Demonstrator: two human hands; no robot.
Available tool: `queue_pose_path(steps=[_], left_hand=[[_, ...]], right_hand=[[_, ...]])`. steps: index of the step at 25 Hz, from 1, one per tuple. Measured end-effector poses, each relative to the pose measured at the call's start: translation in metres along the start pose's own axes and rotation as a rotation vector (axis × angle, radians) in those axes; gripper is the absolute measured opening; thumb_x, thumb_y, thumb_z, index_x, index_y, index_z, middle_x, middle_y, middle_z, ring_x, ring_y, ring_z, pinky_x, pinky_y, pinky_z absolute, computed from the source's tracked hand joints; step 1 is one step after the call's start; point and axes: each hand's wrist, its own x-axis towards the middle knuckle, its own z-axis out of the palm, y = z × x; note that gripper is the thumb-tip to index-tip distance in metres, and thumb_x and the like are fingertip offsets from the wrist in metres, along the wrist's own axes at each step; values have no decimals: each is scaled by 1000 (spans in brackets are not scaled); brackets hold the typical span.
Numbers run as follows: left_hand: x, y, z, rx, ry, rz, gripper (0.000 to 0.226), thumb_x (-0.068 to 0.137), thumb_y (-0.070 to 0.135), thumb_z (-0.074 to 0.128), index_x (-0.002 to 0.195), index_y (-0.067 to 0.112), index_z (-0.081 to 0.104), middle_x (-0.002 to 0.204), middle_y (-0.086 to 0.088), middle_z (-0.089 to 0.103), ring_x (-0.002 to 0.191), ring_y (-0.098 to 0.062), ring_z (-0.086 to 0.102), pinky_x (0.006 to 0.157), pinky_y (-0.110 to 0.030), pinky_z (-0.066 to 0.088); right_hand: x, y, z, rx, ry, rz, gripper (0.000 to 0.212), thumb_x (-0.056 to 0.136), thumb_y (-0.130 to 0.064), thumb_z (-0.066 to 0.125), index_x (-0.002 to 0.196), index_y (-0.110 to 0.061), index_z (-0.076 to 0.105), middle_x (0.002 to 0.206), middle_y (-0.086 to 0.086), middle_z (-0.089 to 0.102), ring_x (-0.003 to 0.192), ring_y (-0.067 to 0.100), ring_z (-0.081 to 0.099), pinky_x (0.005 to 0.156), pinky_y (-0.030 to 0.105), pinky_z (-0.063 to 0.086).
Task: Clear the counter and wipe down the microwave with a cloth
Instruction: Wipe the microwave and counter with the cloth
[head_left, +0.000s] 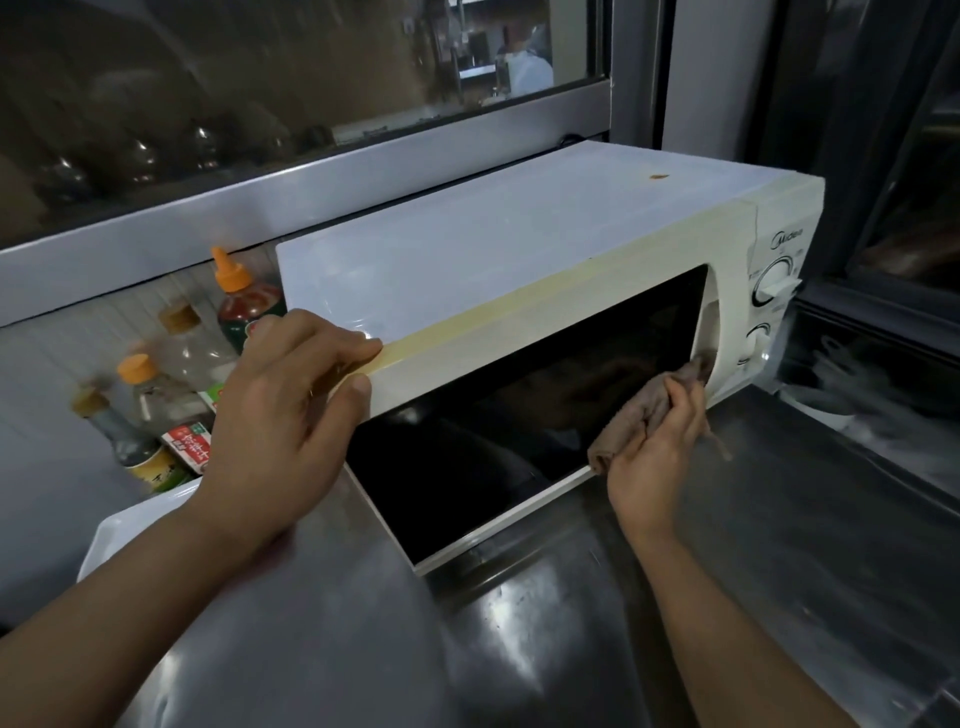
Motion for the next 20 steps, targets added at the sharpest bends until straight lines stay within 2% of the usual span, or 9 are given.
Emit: queue_pose_path(steps=[3,6,7,9,12,15,20], left_hand=[[0,-1,1,4,17,-2,33,87,23,46,103,5,67,99,-8,63,93,-26,54,80,-33,39],[-2,1,2,-9,29,-13,33,87,24,45,103,5,67,98,-9,62,93,-25,52,81,-34,37],[-1,1,2,-15,28,-16,33,86,23,45,103,4,67,97,-10,62,92,-26,52,80,-35,38],[-1,1,2,-32,11,-17,34,86,23,45,103,4,67,97,-10,61,91,-26,51,78,-36,38],[0,3,-4,-40,-12,-30,33,87,25,45,104,7,67,98,-6,60,92,-21,49,78,-34,39],[0,3,-6,-58,-37,-50,31,87,23,48,107,9,67,101,-3,60,95,-17,48,80,-32,39],[-3,2,-3,-91,-16,-74,29,88,20,50,107,8,68,102,-4,61,97,-17,48,81,-30,38]], right_hand=[[-11,6,4,14,-14,19,54,84,18,42,135,6,34,153,19,15,143,19,13,105,-3,9],[-21,9,5,8,-9,44,48,89,13,39,136,9,31,152,20,17,137,-1,8,106,-2,7],[-21,9,6,3,-11,56,46,90,12,38,136,10,31,151,21,18,136,0,8,105,-2,7],[-18,5,5,-12,-20,84,43,91,11,36,134,13,31,150,22,21,142,13,11,108,1,7],[-6,-25,5,-23,4,46,37,93,8,35,130,11,37,150,19,24,144,26,16,113,12,16],[11,-62,2,41,64,-12,35,92,9,38,127,8,41,151,15,25,141,17,22,105,0,15],[-37,-104,13,146,3,-183,40,86,13,43,126,9,46,151,19,24,138,1,18,112,11,20]])
